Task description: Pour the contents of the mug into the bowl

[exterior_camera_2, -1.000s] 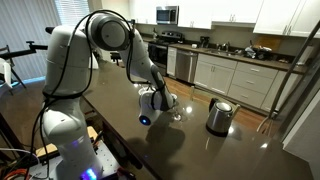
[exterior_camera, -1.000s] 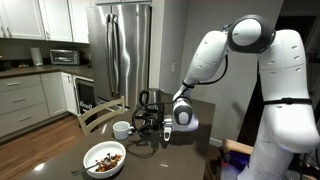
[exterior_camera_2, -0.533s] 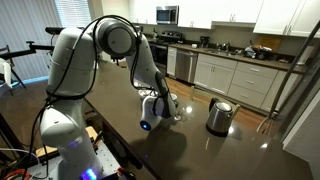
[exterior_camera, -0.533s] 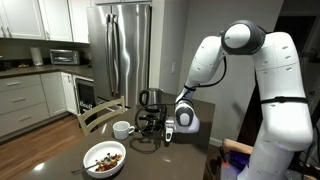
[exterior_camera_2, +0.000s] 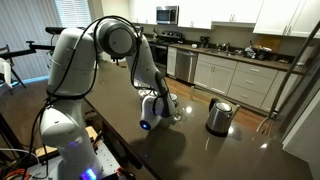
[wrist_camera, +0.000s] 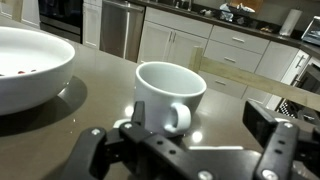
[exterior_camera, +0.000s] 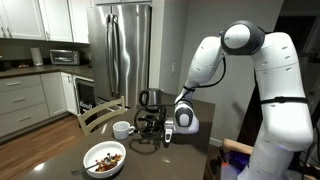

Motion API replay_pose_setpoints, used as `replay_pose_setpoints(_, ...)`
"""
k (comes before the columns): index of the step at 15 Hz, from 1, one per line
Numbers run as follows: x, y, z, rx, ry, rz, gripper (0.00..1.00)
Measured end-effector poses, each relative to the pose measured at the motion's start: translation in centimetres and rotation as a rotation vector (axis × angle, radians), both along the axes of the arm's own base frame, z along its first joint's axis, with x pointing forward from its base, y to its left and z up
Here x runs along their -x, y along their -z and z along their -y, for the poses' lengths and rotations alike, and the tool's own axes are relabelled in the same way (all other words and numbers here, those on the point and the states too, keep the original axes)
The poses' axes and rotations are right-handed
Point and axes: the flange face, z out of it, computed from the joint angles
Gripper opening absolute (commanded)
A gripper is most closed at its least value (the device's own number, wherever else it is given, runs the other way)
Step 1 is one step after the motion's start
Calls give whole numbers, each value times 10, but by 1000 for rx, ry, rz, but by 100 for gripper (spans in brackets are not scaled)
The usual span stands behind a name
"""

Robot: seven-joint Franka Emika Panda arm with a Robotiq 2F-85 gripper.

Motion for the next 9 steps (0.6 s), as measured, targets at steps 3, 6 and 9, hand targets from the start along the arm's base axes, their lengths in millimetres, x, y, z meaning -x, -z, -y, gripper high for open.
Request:
replay_pose_setpoints(3, -6, -1, -6, 8, -18, 7, 100)
replay_pose_setpoints(6, -17, -4, -20, 12, -54, 19, 100)
replay_pose_setpoints(9, -27, -5, -32, 6, -82, 29, 100)
